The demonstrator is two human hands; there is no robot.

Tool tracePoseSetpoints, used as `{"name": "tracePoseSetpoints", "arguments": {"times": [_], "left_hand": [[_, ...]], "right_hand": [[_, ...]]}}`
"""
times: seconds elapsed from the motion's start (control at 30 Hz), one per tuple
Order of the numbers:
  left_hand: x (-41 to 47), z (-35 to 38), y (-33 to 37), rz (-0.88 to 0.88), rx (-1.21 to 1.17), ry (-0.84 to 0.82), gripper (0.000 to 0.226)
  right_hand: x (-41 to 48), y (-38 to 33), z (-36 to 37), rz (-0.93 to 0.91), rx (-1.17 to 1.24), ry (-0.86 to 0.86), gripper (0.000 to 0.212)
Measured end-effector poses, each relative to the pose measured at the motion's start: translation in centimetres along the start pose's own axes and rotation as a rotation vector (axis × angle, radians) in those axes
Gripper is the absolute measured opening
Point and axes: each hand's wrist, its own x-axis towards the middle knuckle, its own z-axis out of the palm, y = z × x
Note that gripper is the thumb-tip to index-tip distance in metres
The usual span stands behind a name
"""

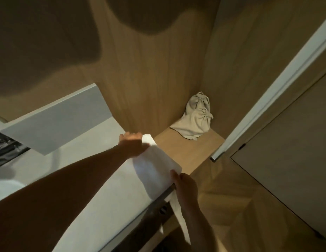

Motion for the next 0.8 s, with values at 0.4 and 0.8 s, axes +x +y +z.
{"name": "tracePoseSetpoints", "arguments": {"times": [0.4, 0.8], "left_hand": [[-1.6, -5.1, -4.4, 0.112, -0.746, -0.031, 0.038], [-12.5, -14.6, -12.3, 0.349, -0.970, 0.386, 0.010]], "right_hand": [[-3.6, -3.0, 0.8, 0.004, 0.447, 0.214, 0.035], [-9.9, -15.9, 0.3, -0.350, 0.432, 0.182, 0.025]]}}
